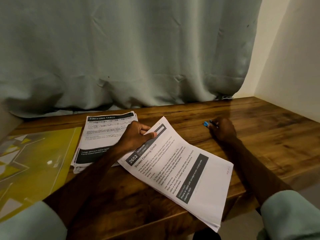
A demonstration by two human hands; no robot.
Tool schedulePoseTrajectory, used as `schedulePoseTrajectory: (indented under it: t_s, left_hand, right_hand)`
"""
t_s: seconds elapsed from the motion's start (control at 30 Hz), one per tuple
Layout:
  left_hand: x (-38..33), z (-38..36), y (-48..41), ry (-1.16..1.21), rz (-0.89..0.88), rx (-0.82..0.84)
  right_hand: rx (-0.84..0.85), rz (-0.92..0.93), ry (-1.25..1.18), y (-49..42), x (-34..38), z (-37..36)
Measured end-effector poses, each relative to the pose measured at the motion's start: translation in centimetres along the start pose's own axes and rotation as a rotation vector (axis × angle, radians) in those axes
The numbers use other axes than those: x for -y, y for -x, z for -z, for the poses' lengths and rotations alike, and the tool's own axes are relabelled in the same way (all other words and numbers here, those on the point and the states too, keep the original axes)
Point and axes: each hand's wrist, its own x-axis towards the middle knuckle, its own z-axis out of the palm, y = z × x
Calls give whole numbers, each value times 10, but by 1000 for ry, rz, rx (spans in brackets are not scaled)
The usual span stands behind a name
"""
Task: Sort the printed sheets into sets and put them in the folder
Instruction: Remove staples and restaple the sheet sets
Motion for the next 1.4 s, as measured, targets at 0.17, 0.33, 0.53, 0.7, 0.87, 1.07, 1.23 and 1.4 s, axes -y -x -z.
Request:
schedulePoseTrajectory:
  t_s: [0.17,0.33,0.53,0.7,0.87,1.07,1.23,1.4]
  left_hand:
    - [1,-1,0,4,-9,1]
    - [1,0,0,3,-29,12]
    - [0,2,1,9,-65,12]
    - [-10,13,1,51,-71,7]
    - [-29,39,8,147,-16,-17]
    - [-31,112,18,23,105,194]
    - [-5,143,20,502,159,-90]
    - [5,144,21,436,168,-182]
  right_hand:
    - [87,138,-60,12,21,-14]
    - [180,232,-46,21,51,-27]
    - [244,162,27,25,66,-14]
    - [394,297,-300,70,98,7]
    - [812,187,-464,89,118,13]
    - [749,89,-693,85,130,14]
    - [589,-137,-939,79,161,-24]
    - [518,-261,-975,64,217,-81]
